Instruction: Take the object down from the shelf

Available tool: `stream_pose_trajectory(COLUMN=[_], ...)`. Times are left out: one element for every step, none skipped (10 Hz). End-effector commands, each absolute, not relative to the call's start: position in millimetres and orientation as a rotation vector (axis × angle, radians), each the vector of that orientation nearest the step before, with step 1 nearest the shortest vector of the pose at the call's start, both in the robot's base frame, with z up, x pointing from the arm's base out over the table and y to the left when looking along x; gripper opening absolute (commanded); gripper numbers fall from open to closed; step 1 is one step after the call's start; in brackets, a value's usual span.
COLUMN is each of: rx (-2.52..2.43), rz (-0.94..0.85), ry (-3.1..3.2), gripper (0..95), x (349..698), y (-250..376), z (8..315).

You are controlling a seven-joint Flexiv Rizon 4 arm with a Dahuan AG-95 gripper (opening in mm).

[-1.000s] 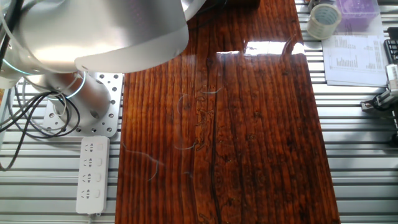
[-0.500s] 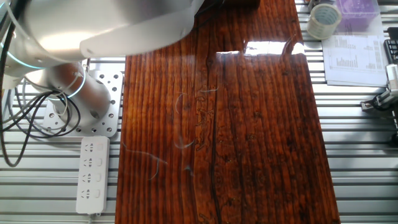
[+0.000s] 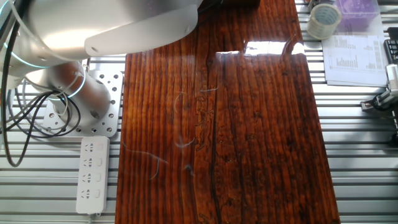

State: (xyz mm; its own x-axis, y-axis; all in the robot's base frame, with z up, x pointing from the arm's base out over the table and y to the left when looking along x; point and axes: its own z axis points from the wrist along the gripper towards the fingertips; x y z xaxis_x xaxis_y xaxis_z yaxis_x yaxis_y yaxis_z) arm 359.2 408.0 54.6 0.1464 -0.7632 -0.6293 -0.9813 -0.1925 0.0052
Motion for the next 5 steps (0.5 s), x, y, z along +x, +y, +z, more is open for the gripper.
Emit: stream_pose_trajectory(rx=[-2.017, -2.02, -2.021, -2.021, -2.009], rz=[0.705, 0.7, 0.702, 0.705, 0.709], ry=[1.668, 1.664, 1.669, 1.675, 1.697], gripper=[76.0, 76.0, 76.0, 76.0, 76.0], x=[360.5, 360.4, 360.2, 360.2, 360.2], y=[408.1, 408.1, 408.0, 408.0, 408.0], z=[52.9, 52.6, 52.6, 52.6, 52.6])
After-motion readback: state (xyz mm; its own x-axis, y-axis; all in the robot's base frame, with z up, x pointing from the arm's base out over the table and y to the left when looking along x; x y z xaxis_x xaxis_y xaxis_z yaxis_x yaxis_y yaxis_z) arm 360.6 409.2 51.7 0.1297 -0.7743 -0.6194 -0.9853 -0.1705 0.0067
